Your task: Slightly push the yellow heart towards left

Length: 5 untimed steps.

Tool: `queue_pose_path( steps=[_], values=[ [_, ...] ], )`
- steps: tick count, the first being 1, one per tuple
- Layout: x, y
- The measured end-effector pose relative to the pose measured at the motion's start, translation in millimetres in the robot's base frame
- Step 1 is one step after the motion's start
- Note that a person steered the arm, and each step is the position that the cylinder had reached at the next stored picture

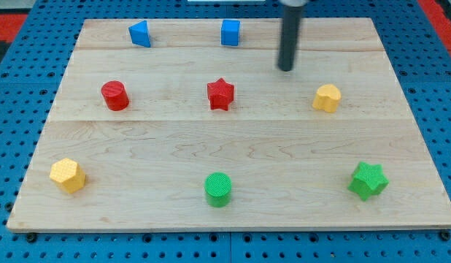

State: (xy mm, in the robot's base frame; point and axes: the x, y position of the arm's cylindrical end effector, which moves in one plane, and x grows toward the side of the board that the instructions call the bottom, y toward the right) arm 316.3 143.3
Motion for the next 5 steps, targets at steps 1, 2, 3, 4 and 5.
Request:
queue_pose_path(
  steps=[1, 2, 3, 4, 5],
  values=[
    [-21.4, 64.0],
    [-9.8, 154.9],
    [11.8, 200.9],
    [41.8, 189.1],
    [71.6, 161.9]
  ],
)
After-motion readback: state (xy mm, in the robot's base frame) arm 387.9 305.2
